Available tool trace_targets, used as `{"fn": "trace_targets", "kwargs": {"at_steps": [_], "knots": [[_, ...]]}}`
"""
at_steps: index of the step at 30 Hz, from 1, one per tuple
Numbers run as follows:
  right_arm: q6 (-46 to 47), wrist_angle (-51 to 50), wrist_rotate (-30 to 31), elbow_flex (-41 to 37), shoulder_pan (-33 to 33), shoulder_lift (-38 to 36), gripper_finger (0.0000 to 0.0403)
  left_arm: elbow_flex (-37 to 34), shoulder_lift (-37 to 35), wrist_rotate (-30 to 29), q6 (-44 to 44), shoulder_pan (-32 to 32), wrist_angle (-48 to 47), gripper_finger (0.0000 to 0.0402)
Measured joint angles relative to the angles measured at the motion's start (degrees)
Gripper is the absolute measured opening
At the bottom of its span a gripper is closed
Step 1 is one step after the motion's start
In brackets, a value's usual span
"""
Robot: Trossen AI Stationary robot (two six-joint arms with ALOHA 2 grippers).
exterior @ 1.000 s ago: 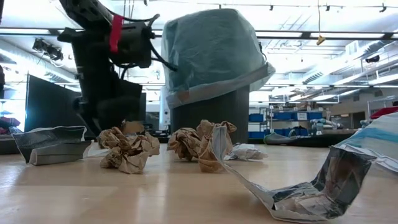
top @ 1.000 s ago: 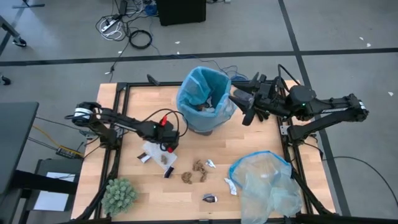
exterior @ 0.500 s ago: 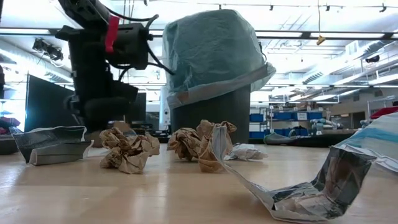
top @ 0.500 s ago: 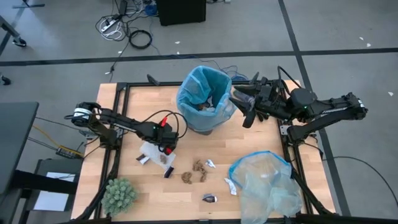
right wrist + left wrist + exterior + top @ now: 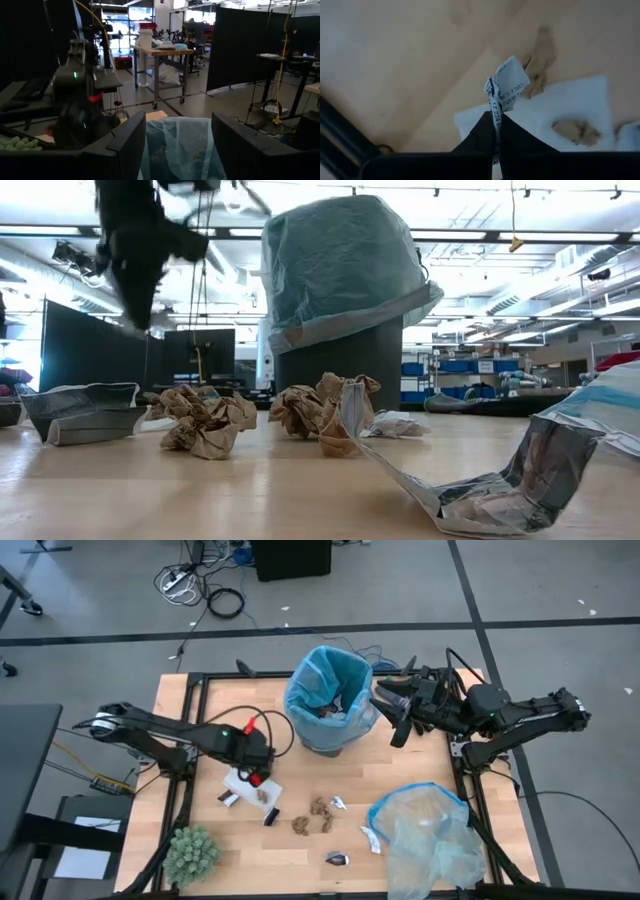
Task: Place trash/remove bag and relplace
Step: Put the white paper into the trash bin
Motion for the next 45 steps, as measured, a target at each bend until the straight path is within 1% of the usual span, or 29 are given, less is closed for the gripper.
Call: {"fn": "trace_targets", "kwargs": {"at_steps": [3,6,10,15,18,21,23,25,27,28,32,35,38,40,43,45], "knots": [[0.09,-0.02,0.09,0.0,0.0,-0.02,0.0212,4.64,-2.31,-4.28,0.16,-0.03,-4.6,0.0013],[0.11,-0.44,2.03,0.0,0.0,0.01,0.0212,9.64,-3.7,-8.69,0.58,-0.02,-8.26,0.0013],[0.33,-0.74,4.3,0.0,0.0,0.04,0.0212,16.53,-4.86,-13.64,5.51,-0.02,-8.36,0.0013],[2.95,-0.04,4.44,0.0,0.0,-0.21,0.0212,24.17,-4.89,-19.69,17.12,1.26,-3.07,0.0016],[6.4,-0.1,4.46,0.0,0.02,-0.56,0.0211,27.35,-4.96,-21.41,25.49,2.66,6.13,0.0016],[10.75,-0.52,4.44,0.0,0.03,-0.59,0.0206,28.34,-4.96,-20.99,33.64,4.16,20.43,0.0017],[13.1,-1.09,4.46,0.0,0.64,-0.61,0.02,28.36,-4.62,-18.12,38.82,5.07,29.54,0.0017],[13.2,-2.14,4.8,0.0,1.78,-0.61,0.0193,28.36,-3.79,-15.74,41.66,5.94,37.07,0.0017],[11.43,-3.16,7.89,0.0,3.83,-0.57,0.0184,28.36,-2.47,-15.14,42.57,6.69,41.62,0.0018],[10.55,-4.04,10.53,0.0,5.08,-0.59,0.0179,28.36,-1.8,-14.94,43.26,7.04,43.38,0.0018],[7.6,-6.56,22.24,0.0,10.45,-0.59,0.0161,28.36,1.24,-14.39,42.99,8.51,45.76,0.0018],[6.06,-6.51,27.72,0.0,14.03,-0.59,0.0154,28.36,3.5,-10.34,40.87,9.98,45.52,0.0019],[4.94,-6.54,30.86,0.0,16.78,-0.59,0.0151,28.36,5.85,-7.11,40.5,11.29,45.62,0.0025],[4.08,-6.45,32.09,0.0,18.0,-0.52,0.015,28.36,7.36,-5.2,40.68,12.29,45.65,0.0037],[4.18,-6.45,32.78,0.0,19.48,-0.48,0.015,28.34,9.76,-2.45,41.62,13.49,45.57,0.0072],[4.39,-6.38,32.94,0.0,20.2,-0.48,0.015,28.34,10.99,-2.26,41.37,13.87,45.51,0.0104]]}}
